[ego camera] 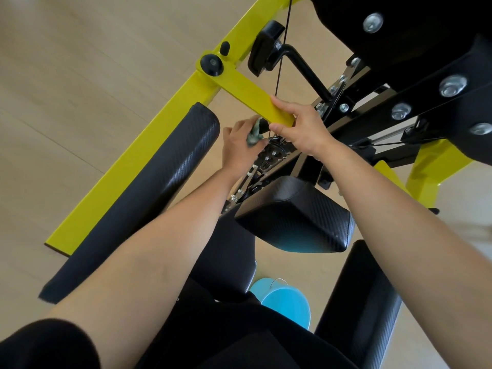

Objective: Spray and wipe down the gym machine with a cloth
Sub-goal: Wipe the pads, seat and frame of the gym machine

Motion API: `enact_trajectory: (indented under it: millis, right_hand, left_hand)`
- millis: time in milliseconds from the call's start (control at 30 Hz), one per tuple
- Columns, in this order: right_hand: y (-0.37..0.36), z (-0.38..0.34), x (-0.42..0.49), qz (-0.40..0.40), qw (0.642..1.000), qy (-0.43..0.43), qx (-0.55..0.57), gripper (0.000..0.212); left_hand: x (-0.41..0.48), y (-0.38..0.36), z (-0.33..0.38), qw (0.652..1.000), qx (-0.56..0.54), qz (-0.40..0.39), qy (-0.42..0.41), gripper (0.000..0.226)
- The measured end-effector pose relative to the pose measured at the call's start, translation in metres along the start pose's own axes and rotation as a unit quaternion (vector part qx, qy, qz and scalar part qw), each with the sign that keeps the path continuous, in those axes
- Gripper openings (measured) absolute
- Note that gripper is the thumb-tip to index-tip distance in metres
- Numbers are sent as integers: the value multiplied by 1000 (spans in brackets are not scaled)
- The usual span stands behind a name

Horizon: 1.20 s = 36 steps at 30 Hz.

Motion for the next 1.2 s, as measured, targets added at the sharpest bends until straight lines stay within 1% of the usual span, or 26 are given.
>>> enact_trajectory:
  millis: [100, 167, 200, 300, 367, 400, 500, 533, 567, 600, 633, 667, 733, 767, 800, 867, 933, 1000, 1033, 1100, 1133, 1200]
  right_hand:
    - [0, 2, 1, 1, 1000, 1, 0, 66]
    - [0, 1, 2, -1, 1000, 6, -1, 66]
    - [0, 1, 2, -1, 1000, 5, -1, 66]
    - [0, 4, 3, -1, 1000, 3, -4, 66]
    - [-2, 6, 4, -1, 1000, 2, -4, 66]
    - [-2, 6, 4, -1, 1000, 1, -3, 66]
    - [-2, 6, 4, 2, 1000, 4, 1, 66]
    - [-2, 6, 3, 5, 1000, 4, 3, 66]
    - [-3, 5, 3, 7, 1000, 6, 5, 66]
    - [-3, 5, 3, 10, 1000, 7, 8, 65]
    - [-3, 4, 2, 11, 1000, 8, 12, 65]
    - [-4, 4, 2, 12, 1000, 9, 18, 65]
    - [-4, 3, 2, 17, 999, 10, 28, 65]
    - [-4, 3, 2, 20, 999, 10, 31, 64]
    - [-4, 3, 2, 23, 999, 9, 33, 64]
    - [-5, 3, 1, 23, 999, 8, 37, 64]
    - [-6, 3, 1, 21, 999, 4, 42, 64]
    - [-6, 3, 0, 20, 999, 2, 44, 64]
    - [-6, 3, 1, 20, 999, 1, 44, 65]
    - [-6, 4, 1, 20, 999, 0, 46, 64]
    - [-6, 5, 2, 20, 999, 0, 46, 64]
    - [-7, 5, 2, 21, 999, 3, 46, 64]
  left_hand:
    - [-9, -3, 20, 999, -14, 31, -42, 40]
    - [-7, -5, 19, 998, 8, 28, -57, 40]
    - [-5, -4, 14, 998, 20, 20, -49, 42]
    - [6, -3, -11, 998, 58, -31, 14, 47]
    - [12, -2, -26, 994, 81, -57, 52, 45]
    - [16, -1, -29, 993, 76, -66, 66, 43]
    - [19, -7, -33, 991, 22, -69, 116, 41]
    - [17, -8, -30, 989, -16, -58, 138, 42]
    - [14, -10, -29, 981, -82, -51, 170, 42]
    - [10, -11, -26, 959, -177, -55, 216, 43]
    - [5, -13, -22, 922, -281, -60, 260, 43]
    - [0, -14, -19, 871, -382, -58, 305, 42]
    - [-8, -13, -14, 745, -552, -39, 373, 41]
    - [-10, -13, -15, 692, -608, -23, 390, 43]
    - [-11, -12, -15, 650, -647, -7, 398, 45]
    - [-11, -12, -20, 594, -690, 16, 414, 43]
    - [-10, -14, -19, 571, -709, 14, 415, 30]
    - [-8, -16, -11, 570, -713, 11, 409, 17]
    - [-8, -18, -7, 574, -712, 7, 403, 19]
    - [-10, -20, 3, 587, -711, -2, 387, 36]
    - [-10, -20, 8, 587, -715, -3, 379, 42]
    - [-10, -19, 16, 582, -722, -20, 374, 41]
Point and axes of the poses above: each hand's wrist, its own x-axis towards the middle knuckle, its own y-axis out of the back of the hand, z = x × y, the point moved 4 cm from there along x, towards the middle knuckle, and after that the axes turned 6 degrees about y, right-handed, at the moved point
